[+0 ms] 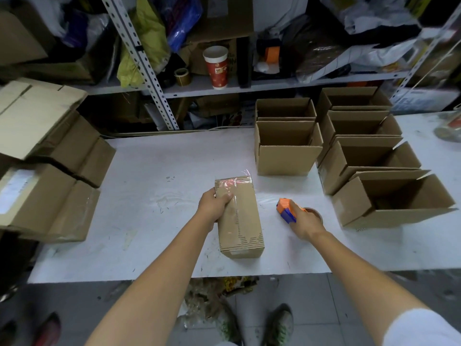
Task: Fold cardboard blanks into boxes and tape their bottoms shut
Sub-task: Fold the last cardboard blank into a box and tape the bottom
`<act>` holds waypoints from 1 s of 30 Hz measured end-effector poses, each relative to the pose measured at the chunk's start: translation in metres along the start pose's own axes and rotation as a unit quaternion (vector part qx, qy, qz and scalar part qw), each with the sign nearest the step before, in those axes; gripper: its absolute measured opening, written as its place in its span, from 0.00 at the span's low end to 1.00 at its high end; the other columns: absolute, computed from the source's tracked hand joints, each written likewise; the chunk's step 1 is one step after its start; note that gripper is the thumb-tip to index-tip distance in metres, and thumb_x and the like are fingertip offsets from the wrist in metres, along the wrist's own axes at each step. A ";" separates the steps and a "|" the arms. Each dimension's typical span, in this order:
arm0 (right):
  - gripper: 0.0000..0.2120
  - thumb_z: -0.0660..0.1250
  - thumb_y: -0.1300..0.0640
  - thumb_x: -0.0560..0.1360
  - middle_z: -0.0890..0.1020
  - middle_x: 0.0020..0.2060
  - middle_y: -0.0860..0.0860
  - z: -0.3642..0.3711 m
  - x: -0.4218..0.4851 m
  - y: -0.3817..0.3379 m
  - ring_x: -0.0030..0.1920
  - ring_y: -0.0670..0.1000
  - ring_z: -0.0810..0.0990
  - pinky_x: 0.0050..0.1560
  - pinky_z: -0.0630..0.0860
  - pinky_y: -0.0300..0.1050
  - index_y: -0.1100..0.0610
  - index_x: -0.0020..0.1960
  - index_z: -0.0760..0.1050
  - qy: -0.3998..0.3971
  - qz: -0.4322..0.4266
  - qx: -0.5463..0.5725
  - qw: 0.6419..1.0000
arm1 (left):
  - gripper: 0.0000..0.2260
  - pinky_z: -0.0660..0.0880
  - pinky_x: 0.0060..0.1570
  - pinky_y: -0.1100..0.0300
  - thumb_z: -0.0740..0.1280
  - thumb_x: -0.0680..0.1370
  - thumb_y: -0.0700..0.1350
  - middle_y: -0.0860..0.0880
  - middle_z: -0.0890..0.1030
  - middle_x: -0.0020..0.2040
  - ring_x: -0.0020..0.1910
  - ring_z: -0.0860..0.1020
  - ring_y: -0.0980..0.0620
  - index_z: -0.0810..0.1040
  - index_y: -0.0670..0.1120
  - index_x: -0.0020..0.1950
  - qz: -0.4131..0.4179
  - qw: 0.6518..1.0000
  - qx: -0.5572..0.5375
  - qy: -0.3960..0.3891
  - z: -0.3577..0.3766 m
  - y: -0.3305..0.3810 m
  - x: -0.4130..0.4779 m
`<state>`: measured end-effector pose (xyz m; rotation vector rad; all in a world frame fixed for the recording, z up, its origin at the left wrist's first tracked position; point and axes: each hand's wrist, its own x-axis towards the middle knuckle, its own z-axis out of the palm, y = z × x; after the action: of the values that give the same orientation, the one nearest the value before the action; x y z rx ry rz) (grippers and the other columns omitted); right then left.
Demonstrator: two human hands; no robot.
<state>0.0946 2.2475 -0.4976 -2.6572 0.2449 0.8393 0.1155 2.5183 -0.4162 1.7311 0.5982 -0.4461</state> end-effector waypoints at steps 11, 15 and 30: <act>0.32 0.62 0.39 0.80 0.70 0.74 0.47 -0.059 -0.055 -0.096 0.68 0.51 0.74 0.68 0.72 0.50 0.50 0.79 0.61 0.088 -0.158 0.269 0.946 | 0.12 0.80 0.51 0.54 0.66 0.81 0.46 0.52 0.82 0.57 0.56 0.81 0.51 0.76 0.52 0.65 0.130 0.990 -0.045 -0.019 -0.019 0.003 -0.031; 0.39 0.60 0.31 0.76 0.69 0.74 0.48 -0.067 -0.055 -0.140 0.72 0.51 0.70 0.72 0.68 0.53 0.52 0.79 0.59 0.057 -0.186 0.319 0.928 | 0.14 0.81 0.52 0.57 0.68 0.80 0.42 0.55 0.83 0.56 0.55 0.82 0.55 0.77 0.55 0.64 0.192 0.980 -0.042 -0.045 -0.024 0.010 -0.041; 0.31 0.66 0.47 0.80 0.66 0.75 0.44 -0.067 -0.068 -0.146 0.75 0.47 0.65 0.73 0.64 0.44 0.52 0.79 0.61 0.091 -0.255 0.320 0.908 | 0.13 0.76 0.53 0.59 0.66 0.81 0.55 0.54 0.83 0.55 0.58 0.80 0.53 0.78 0.52 0.63 0.161 0.987 -0.002 -0.024 -0.039 0.031 -0.041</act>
<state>0.1132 2.3622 -0.3670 -2.0203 -0.1204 0.2681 0.1008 2.5447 -0.3588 1.7678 0.2753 -0.2564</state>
